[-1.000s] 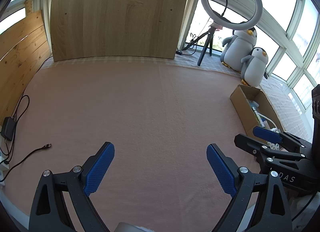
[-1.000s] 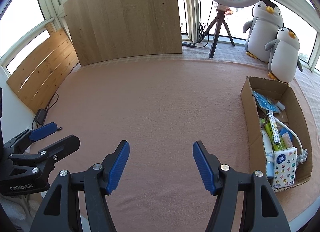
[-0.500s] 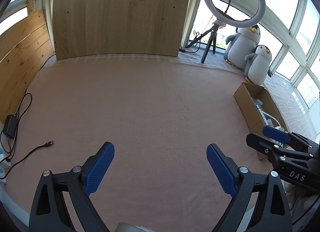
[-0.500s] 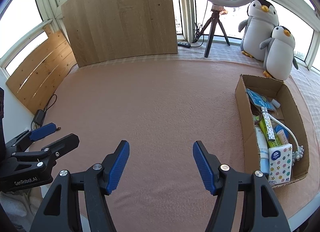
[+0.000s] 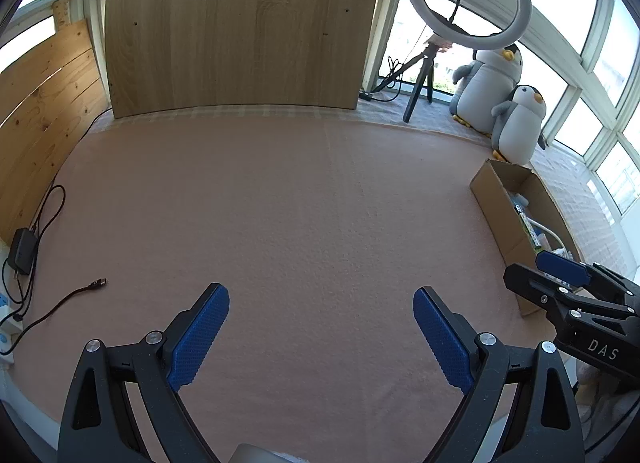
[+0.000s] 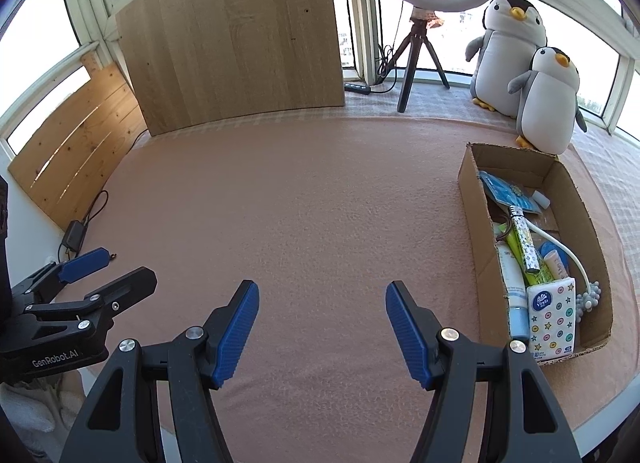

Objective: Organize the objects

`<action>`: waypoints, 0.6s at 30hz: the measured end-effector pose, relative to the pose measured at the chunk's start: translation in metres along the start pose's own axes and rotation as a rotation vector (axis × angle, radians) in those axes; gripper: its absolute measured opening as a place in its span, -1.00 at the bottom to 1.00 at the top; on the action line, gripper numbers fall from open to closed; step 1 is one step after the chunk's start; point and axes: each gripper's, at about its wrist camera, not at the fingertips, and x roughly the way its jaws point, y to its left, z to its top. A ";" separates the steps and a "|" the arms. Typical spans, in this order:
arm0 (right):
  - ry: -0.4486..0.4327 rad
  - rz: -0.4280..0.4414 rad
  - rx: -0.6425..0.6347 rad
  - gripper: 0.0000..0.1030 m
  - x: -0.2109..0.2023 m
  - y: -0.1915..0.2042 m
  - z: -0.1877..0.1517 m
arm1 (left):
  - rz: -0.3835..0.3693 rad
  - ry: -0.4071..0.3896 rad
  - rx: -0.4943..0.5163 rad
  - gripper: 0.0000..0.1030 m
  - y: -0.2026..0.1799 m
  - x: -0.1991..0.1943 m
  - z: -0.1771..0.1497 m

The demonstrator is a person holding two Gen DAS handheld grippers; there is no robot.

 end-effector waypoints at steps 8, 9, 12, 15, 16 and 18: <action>-0.006 -0.023 0.011 0.21 0.000 -0.005 0.001 | 0.003 0.000 0.000 0.85 -0.001 0.003 0.002; -0.006 -0.024 0.012 0.21 0.000 -0.006 0.001 | 0.002 0.000 -0.001 0.85 -0.001 0.003 0.002; -0.003 -0.024 0.013 0.21 0.001 -0.006 0.001 | 0.001 0.001 0.000 0.85 -0.001 0.004 0.003; -0.001 -0.023 0.015 0.21 0.002 -0.008 0.001 | 0.002 0.003 0.002 0.85 0.000 0.005 0.005; 0.000 -0.023 0.016 0.21 0.002 -0.008 0.001 | 0.004 0.002 0.001 0.85 0.000 0.005 0.005; 0.003 -0.023 0.019 0.21 0.003 -0.009 0.002 | 0.004 0.003 -0.001 0.85 0.000 0.007 0.006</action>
